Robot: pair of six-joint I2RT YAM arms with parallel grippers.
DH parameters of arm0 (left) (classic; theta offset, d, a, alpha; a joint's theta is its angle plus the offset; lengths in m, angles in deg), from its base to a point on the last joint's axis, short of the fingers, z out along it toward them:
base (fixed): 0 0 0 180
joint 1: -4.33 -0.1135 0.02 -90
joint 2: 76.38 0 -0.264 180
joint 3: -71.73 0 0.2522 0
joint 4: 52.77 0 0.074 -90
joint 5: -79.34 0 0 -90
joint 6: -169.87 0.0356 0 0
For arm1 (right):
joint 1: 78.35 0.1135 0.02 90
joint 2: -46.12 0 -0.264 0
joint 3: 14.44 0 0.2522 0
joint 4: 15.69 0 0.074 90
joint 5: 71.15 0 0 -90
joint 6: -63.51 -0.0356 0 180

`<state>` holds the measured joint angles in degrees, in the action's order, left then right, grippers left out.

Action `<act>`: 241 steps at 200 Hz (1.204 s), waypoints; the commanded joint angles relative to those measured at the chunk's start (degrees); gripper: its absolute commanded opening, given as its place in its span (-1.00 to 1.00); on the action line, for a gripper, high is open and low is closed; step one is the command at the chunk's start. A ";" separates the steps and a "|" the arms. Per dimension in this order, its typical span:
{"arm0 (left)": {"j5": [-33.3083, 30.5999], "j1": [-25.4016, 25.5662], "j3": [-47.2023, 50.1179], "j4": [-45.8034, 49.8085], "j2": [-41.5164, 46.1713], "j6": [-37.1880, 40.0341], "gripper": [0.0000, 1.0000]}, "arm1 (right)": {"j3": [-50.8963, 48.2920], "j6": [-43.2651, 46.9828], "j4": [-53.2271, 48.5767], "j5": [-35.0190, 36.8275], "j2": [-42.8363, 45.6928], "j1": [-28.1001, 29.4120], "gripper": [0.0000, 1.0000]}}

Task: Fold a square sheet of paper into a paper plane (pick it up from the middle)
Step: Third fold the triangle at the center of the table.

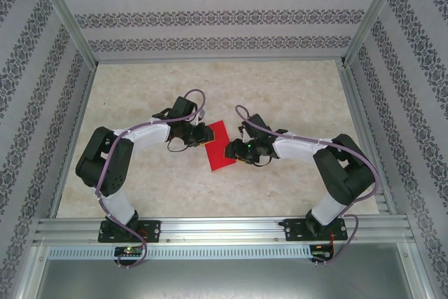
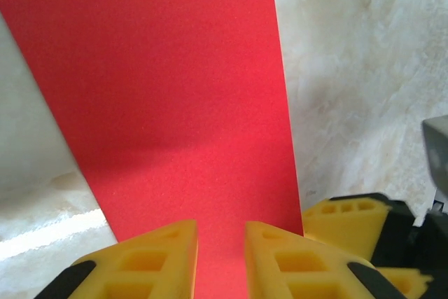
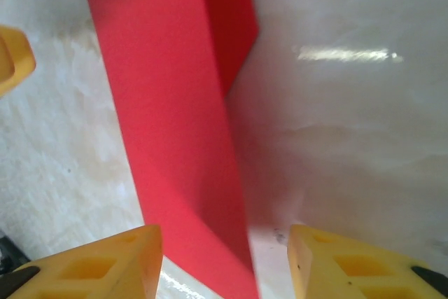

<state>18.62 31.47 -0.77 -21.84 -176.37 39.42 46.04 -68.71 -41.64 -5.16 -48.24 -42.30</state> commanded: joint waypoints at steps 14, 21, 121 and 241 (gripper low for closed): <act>-1.06 0.66 0.47 -2.75 -1.39 -0.86 -0.50 | -2.95 -3.11 6.24 -1.88 1.29 0.55 -0.15; -1.15 0.65 0.36 -2.83 -1.68 -0.82 -0.50 | -3.40 -3.54 6.24 -1.34 1.91 0.51 -0.17; -0.44 0.68 -1.76 -1.27 -7.00 0.69 -0.60 | -5.89 -8.58 5.90 0.83 6.59 -0.02 -0.68; -2.70 0.82 -5.26 3.68 -9.07 5.63 -0.67 | 1.10 -12.96 11.95 0.10 -0.60 2.94 -0.91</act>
<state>17.09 31.64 -3.79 -19.54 -184.67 41.69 45.23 -80.07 -33.31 -5.27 -46.21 -40.09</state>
